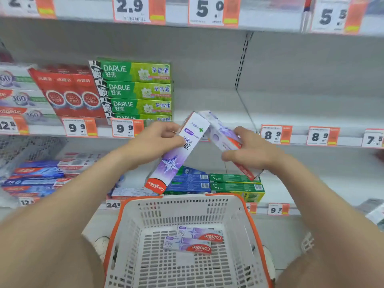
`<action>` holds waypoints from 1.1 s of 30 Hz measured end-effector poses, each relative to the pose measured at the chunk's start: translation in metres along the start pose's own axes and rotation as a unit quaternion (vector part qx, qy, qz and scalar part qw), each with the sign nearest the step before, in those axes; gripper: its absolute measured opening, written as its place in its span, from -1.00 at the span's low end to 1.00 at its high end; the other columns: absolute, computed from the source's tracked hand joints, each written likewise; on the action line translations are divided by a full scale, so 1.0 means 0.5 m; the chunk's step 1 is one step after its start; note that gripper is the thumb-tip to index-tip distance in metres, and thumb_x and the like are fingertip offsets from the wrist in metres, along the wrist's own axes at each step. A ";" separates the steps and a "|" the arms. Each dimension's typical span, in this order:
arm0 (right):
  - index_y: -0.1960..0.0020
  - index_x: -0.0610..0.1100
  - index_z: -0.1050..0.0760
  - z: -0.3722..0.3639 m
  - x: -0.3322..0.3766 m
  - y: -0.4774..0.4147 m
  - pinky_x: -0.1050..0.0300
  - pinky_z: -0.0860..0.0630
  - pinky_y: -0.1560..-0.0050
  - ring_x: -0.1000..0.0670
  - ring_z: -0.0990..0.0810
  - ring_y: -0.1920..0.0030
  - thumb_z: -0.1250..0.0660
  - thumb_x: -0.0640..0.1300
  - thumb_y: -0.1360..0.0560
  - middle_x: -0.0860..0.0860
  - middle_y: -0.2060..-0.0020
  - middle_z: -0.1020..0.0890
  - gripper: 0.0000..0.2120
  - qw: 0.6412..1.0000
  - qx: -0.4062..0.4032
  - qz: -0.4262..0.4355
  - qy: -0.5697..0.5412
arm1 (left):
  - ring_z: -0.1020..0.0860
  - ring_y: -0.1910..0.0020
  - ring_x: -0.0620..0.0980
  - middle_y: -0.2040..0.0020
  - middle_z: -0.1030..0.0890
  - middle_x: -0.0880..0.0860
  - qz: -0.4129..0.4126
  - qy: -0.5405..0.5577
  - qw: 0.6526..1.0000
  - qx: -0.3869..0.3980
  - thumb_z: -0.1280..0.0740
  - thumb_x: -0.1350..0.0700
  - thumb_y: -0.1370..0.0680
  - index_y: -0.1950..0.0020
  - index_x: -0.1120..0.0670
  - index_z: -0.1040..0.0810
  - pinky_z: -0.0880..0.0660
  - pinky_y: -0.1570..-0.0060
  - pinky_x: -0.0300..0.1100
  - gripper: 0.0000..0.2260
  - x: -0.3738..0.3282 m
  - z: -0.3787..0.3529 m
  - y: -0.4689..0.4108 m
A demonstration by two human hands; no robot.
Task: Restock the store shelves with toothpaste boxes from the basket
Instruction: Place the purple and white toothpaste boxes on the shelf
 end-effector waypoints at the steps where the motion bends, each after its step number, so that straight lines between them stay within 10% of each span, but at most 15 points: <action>1: -0.10 -0.02 -0.46 0.012 0.010 0.000 0.11 -0.53 0.25 -0.03 -0.67 0.24 -0.58 0.03 -0.39 -0.03 0.13 -0.69 -0.59 0.998 -0.001 -0.013 -0.067 | -0.72 0.11 -0.08 0.00 -0.77 -0.01 -0.013 -0.001 1.000 -0.021 -0.35 0.25 -0.63 -0.20 0.05 -0.64 -0.56 0.18 -0.22 -0.81 -0.007 -0.001 -0.005; 5: -0.15 -0.13 -0.46 0.028 0.051 -0.034 -0.20 -0.72 0.10 -0.19 -0.76 0.24 -0.58 0.01 -0.46 -0.16 0.16 -0.76 -0.58 0.952 -0.001 -0.057 -0.299 | -0.75 0.07 0.05 0.07 -0.78 -0.02 -0.018 0.018 0.992 -0.120 -0.42 0.13 -0.57 -0.11 0.04 -0.65 -0.66 0.02 0.04 -0.87 0.002 -0.008 -0.031; 10: -0.11 -0.18 -0.61 0.039 0.059 -0.126 0.11 -0.60 0.22 -0.02 -0.66 0.29 -0.47 0.09 -0.49 -0.05 0.16 -0.70 -0.64 0.941 -0.123 -0.048 -0.312 | -0.72 0.07 -0.07 0.06 -0.75 -0.11 -0.018 -0.041 0.982 -0.183 -0.45 -0.04 -0.55 -0.04 -0.04 -0.64 -0.65 -0.06 0.12 -0.88 -0.005 -0.018 -0.073; 15: -0.56 0.37 -0.02 0.039 0.034 -0.198 -0.24 -0.71 0.14 -0.07 -0.66 0.28 -0.38 -0.13 -0.58 -0.09 -0.06 -0.63 -0.21 0.818 -0.192 -0.018 -0.542 | -0.65 0.02 -0.13 -0.03 -0.69 -0.11 -0.031 -0.142 0.970 -0.196 -0.42 -0.06 -0.60 -0.13 -0.01 -0.61 -0.63 0.01 -0.05 -0.82 -0.018 -0.022 -0.106; 20: -0.38 0.19 -0.43 0.029 0.037 -0.242 -0.20 -0.71 -0.03 -0.12 -0.69 0.01 -0.12 -0.06 -0.67 0.00 -0.08 -0.55 -0.66 0.883 -0.210 0.003 -0.419 | -0.63 0.08 -0.10 0.05 -0.67 -0.09 -0.010 -0.184 0.960 -0.213 -0.40 -0.12 -0.59 -0.04 0.00 -0.60 -0.60 0.06 -0.06 -0.80 -0.006 -0.021 -0.131; 24: -0.43 0.14 -0.44 0.023 0.009 -0.265 -0.02 -0.64 -0.14 -0.09 -0.66 -0.07 -0.07 -0.27 -0.50 -0.05 -0.27 -0.54 -0.41 0.904 -0.166 -0.013 -0.393 | -0.62 0.08 0.00 0.06 -0.64 -0.05 0.008 -0.215 0.955 -0.204 -0.37 -0.13 -0.59 -0.02 0.00 -0.53 -0.56 0.18 -0.05 -0.79 0.006 -0.022 -0.132; 27: -0.52 0.12 -0.39 0.038 -0.008 -0.262 0.21 -0.46 0.18 -0.04 -0.56 0.05 -0.15 -0.34 -0.49 0.00 -0.25 -0.52 -0.34 0.956 -0.175 -0.018 -0.236 | -0.60 0.09 0.02 0.06 -0.63 -0.03 0.021 -0.236 0.950 -0.205 -0.36 -0.12 -0.61 -0.02 0.02 -0.52 -0.45 0.26 -0.11 -0.78 0.012 -0.017 -0.124; 33: -0.35 0.10 -0.52 0.058 -0.039 -0.271 -0.07 -0.29 -0.11 -0.27 -0.46 -0.19 -0.38 0.02 -0.55 -0.14 -0.05 -0.58 -0.63 0.939 -0.225 -0.096 0.241 | -0.62 0.10 0.03 0.05 -0.65 -0.06 0.029 -0.250 0.947 -0.198 -0.34 -0.18 -0.58 -0.02 -0.04 -0.55 -0.61 0.06 0.04 -0.78 0.026 0.006 -0.111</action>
Point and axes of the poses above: each hand's wrist, its own y-axis away from the middle knuckle, its own z-axis out of the back of the hand, x = y × z, the point moved 4 cm from there along -y, towards the middle knuckle
